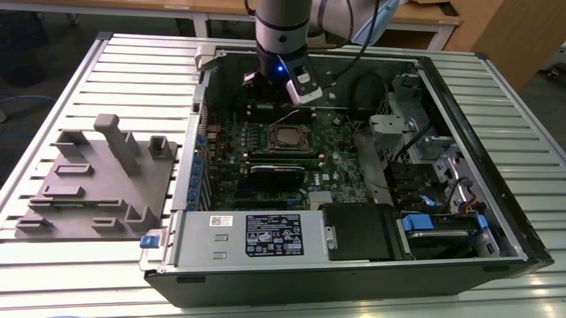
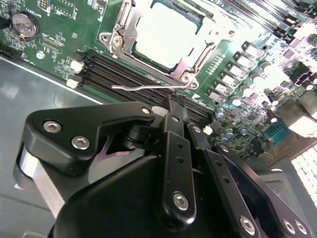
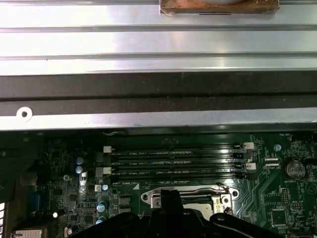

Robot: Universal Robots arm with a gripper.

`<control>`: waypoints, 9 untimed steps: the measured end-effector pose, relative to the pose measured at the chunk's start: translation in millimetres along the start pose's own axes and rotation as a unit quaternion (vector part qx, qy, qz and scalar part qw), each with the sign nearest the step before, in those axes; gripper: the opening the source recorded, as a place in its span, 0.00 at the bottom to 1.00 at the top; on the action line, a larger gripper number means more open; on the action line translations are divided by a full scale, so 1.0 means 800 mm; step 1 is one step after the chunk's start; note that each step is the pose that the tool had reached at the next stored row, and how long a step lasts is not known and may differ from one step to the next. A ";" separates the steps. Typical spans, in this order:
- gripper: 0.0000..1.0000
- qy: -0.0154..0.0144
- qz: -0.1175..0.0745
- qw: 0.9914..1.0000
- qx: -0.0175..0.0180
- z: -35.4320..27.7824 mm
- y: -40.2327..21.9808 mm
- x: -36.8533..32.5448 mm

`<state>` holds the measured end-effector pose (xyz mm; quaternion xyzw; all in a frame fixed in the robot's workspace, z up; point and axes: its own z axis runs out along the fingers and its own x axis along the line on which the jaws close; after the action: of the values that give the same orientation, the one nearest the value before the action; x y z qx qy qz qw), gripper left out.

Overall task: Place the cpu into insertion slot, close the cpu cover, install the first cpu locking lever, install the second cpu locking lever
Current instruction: 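Install the first cpu locking lever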

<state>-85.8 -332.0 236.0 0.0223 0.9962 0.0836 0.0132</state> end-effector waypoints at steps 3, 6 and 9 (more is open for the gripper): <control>0.10 0.000 0.000 1.000 0.000 0.0018 0.0024 -0.0034; 0.10 0.000 0.000 1.000 0.000 0.0039 0.0039 -0.0060; 0.10 0.000 0.000 1.000 0.000 0.0074 0.0042 -0.0076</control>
<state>-79.4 -328.1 230.8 0.0223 0.9962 0.0835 0.0132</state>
